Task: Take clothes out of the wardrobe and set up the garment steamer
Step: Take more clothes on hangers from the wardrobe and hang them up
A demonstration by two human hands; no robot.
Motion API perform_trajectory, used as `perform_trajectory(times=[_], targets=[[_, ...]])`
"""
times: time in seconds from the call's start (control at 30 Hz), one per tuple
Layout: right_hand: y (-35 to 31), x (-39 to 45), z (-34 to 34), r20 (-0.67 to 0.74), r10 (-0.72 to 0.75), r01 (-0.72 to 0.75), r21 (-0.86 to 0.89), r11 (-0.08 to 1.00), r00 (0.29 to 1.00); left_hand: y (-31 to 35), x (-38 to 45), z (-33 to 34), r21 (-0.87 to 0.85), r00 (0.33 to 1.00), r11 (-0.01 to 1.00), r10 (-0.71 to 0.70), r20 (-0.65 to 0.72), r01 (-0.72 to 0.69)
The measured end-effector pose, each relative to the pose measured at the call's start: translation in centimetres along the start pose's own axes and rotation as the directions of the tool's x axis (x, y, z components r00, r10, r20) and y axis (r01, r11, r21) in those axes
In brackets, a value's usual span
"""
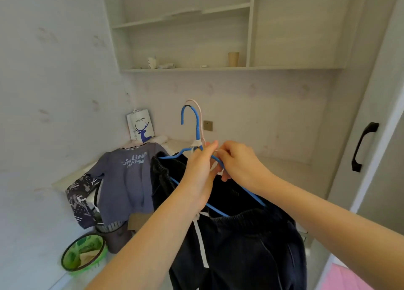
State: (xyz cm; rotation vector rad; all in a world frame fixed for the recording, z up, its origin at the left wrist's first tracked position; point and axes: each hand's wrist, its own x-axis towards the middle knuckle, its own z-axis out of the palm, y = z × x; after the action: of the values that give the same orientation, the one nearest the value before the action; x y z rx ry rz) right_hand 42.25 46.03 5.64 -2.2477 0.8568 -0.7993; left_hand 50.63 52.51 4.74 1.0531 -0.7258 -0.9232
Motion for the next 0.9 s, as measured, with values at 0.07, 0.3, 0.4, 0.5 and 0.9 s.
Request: perform_trajectory(times=[0.07, 0.3, 0.4, 0.5, 0.9], targets=[[0.0, 0.5, 0.3, 0.035, -0.015, 0.013, 0.037, 0.999, 0.999, -0.2, 0.5, -0.7, 0.103, 0.999, 0.994, 0.037, -0.017, -0.035], [0.9, 3.1, 2.0, 0.179, -0.046, 0.064, -0.095, 0.993, 0.983, -0.5, 2.8, -4.3, 0.289, 0.992, 0.957, 0.038, -0.121, -0.001], [1.4, 4.1, 3.5, 0.206, -0.056, 0.093, -0.174, 0.98, 0.977, -0.5, 3.7, -6.2, 0.334, 0.988, 0.942, 0.065, -0.141, -0.014], [1.3, 5.4, 5.7, 0.208, -0.098, 0.135, -0.174, 0.976, 0.973, -0.2, 4.7, -8.4, 0.339, 0.985, 0.94, 0.08, -0.15, -0.025], [-2.9, 14.4, 16.3, 0.151, -0.064, 0.034, 0.195, 0.98, 0.986, 5.1, 7.3, -23.8, 0.472, 0.993, 0.876, 0.118, -0.019, -0.095]])
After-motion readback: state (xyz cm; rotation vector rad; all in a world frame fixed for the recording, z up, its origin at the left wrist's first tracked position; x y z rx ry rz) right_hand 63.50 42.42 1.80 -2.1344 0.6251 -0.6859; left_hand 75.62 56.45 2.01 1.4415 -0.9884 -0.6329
